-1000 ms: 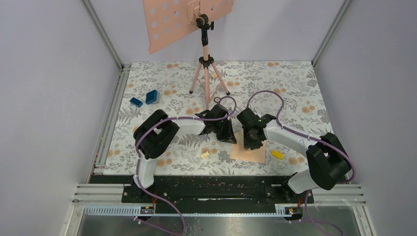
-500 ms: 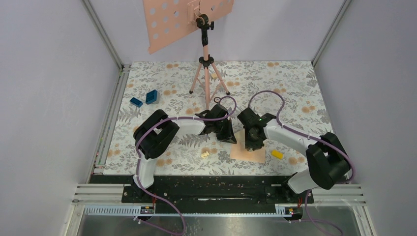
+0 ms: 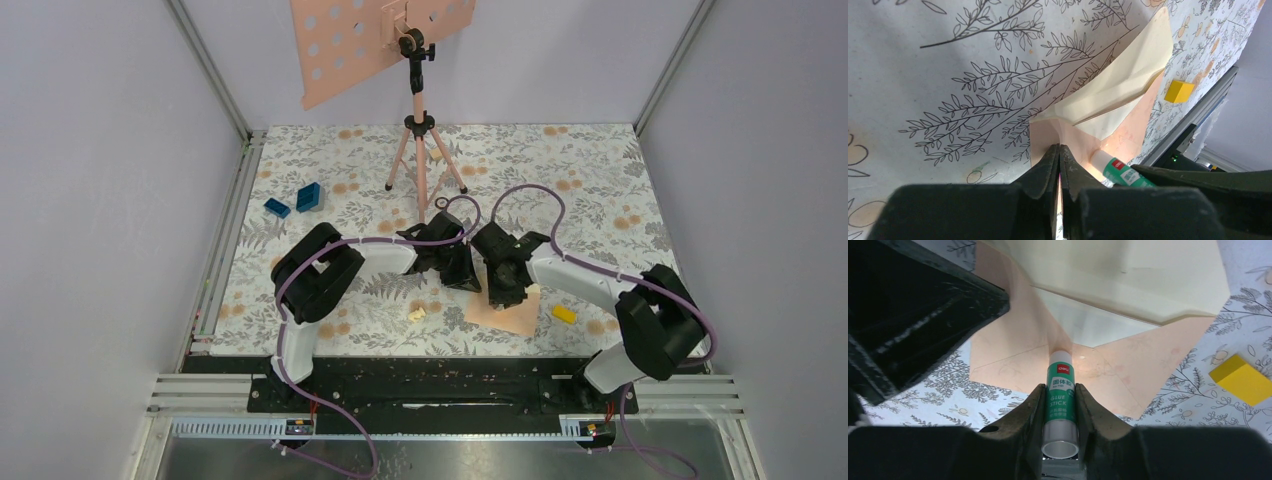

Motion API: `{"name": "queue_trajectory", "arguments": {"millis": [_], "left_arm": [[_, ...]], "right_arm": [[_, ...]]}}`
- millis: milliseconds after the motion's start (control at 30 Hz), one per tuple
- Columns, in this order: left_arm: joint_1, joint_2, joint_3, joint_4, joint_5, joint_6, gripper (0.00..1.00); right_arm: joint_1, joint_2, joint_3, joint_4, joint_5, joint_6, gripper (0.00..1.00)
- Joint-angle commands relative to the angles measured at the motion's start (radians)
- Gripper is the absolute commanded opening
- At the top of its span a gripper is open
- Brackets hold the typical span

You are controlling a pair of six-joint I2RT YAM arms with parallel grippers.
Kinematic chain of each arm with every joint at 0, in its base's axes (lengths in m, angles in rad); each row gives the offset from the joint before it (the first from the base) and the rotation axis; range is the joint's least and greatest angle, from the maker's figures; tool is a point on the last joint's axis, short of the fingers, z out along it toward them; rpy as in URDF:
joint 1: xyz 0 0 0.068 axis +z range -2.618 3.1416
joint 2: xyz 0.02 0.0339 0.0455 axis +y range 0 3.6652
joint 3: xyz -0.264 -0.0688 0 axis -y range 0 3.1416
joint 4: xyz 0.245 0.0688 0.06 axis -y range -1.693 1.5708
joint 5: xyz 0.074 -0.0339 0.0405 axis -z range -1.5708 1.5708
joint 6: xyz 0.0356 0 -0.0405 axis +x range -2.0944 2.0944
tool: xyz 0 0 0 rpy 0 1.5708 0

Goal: Place the letter into the envelope and seal it
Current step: Paint the envelope at the center of the board.

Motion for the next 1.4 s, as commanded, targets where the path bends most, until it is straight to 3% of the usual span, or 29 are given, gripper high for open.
{"name": "queue_trajectory", "arguments": {"millis": [0,300,733,900,1167,1367], "left_arm": [[0.001,0.009,-0.038,-0.090,-0.041,0.026,0.03],[0.001,0.009,-0.040,-0.088,-0.038,0.025,0.03],[0.001,0.000,-0.045,-0.089,-0.036,0.025,0.03],[0.002,0.002,-0.040,-0.093,-0.036,0.026,0.03],[0.002,0.008,-0.032,-0.094,-0.032,0.029,0.03],[0.001,0.015,-0.027,-0.094,-0.028,0.026,0.03]], "right_arm": [[-0.039,-0.073,-0.100,-0.029,0.033,0.020,0.00],[-0.044,-0.114,-0.146,-0.040,0.042,0.025,0.00],[0.007,0.028,0.065,0.002,-0.037,0.019,0.00],[-0.006,0.007,-0.002,-0.004,0.006,0.013,0.00],[-0.125,-0.152,-0.185,-0.025,0.026,-0.010,0.00],[-0.124,-0.153,-0.179,-0.014,-0.026,-0.009,0.00]]}}
